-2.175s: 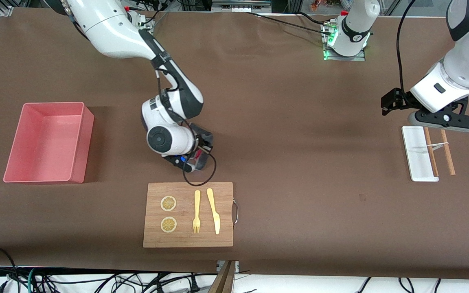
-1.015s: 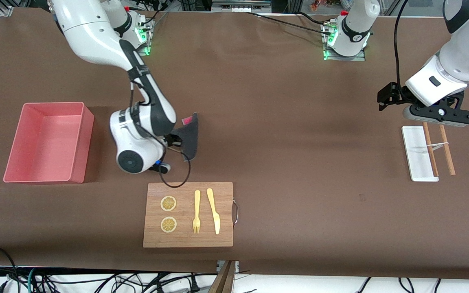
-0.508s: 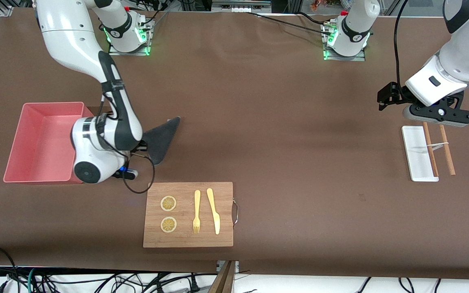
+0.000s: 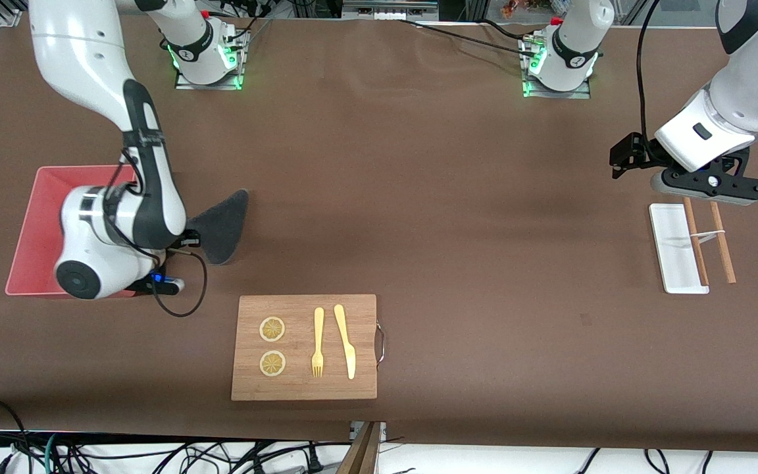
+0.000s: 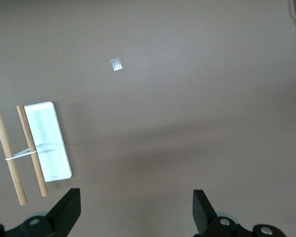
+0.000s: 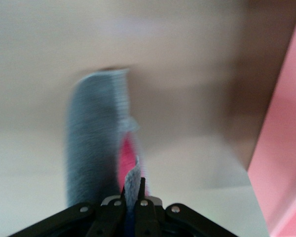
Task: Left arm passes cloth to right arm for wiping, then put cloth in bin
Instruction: 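Carry the cloth over the pink bin with the right gripper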
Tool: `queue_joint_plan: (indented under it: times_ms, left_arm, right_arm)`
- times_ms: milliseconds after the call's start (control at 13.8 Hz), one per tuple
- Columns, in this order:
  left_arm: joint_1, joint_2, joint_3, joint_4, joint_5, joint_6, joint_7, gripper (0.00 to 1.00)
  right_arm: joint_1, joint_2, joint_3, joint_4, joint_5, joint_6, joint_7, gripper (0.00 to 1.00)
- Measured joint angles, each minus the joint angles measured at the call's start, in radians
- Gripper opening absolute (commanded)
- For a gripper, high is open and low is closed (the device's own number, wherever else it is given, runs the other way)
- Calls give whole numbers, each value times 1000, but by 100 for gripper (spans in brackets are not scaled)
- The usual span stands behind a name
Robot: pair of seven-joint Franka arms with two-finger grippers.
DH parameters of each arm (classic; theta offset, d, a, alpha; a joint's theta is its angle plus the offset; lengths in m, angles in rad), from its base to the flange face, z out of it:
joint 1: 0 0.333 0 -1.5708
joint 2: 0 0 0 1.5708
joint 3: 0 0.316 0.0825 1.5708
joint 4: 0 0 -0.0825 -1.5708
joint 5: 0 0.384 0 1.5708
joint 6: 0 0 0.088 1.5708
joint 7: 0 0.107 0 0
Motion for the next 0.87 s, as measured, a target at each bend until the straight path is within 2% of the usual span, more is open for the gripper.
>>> queue_joint_plan:
  times_ms: [435, 653, 870]
  left_arm:
    - [0, 0, 0, 0, 0, -3, 0, 100]
    - [0, 0, 0, 0, 0, -4, 0, 100]
    - [0, 0, 0, 0, 0, -4, 0, 100]
  right_arm:
    - [-41, -208, -4, 114, -156, -317, -39, 0]
    - [-100, -255, -17, 118, -274, -351, -213, 0]
    - [-163, -254, -98, 114, -318, -352, -426, 0]
